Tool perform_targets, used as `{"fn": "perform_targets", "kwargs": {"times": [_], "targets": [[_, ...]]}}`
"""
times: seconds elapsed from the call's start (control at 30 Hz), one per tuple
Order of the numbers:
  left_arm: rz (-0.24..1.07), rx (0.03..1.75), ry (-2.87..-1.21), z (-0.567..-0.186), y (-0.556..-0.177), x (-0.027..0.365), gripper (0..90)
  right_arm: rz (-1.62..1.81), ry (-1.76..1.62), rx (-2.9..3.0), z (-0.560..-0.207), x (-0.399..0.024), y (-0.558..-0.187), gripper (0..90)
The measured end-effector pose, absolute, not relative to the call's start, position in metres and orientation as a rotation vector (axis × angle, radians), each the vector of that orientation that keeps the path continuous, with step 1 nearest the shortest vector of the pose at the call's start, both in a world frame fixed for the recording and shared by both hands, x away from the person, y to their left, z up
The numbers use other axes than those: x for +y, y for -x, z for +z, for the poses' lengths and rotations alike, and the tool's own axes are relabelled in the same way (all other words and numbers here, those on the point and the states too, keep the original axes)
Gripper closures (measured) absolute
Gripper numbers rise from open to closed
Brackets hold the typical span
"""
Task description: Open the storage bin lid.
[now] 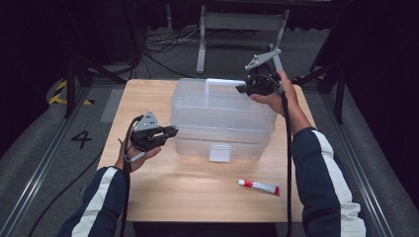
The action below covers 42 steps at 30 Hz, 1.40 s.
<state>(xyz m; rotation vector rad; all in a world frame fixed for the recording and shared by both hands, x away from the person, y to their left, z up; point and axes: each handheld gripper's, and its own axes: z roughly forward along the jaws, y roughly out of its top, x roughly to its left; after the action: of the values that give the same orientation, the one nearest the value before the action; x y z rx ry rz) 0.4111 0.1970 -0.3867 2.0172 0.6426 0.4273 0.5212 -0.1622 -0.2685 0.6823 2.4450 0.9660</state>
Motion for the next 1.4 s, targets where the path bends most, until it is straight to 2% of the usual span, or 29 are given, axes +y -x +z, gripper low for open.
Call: {"fn": "perform_targets", "kwargs": {"times": [0.07,0.53,0.9,1.3,1.4], "targets": [[0.418,0.644,-2.015,-0.386,-0.412,0.198,89.5,0.96,-0.678,2.437,-0.269,-0.162,-0.52,70.9],[0.436,0.611,-2.029,-0.387,-0.409,0.195,89.9,0.968,-0.656,2.388,-0.268,-0.174,-0.502,68.2],[0.419,0.595,-2.027,-0.386,-0.41,0.194,89.8,1.131,-0.715,2.27,-0.259,-0.22,-0.481,62.2],[0.419,0.572,-2.024,-0.381,-0.41,0.192,89.6,1.152,-0.751,2.183,-0.277,-0.271,-0.457,60.1],[0.413,0.575,-2.022,-0.381,-0.41,0.192,89.6,1.169,-0.735,2.182,-0.282,-0.28,-0.449,57.2]]}}
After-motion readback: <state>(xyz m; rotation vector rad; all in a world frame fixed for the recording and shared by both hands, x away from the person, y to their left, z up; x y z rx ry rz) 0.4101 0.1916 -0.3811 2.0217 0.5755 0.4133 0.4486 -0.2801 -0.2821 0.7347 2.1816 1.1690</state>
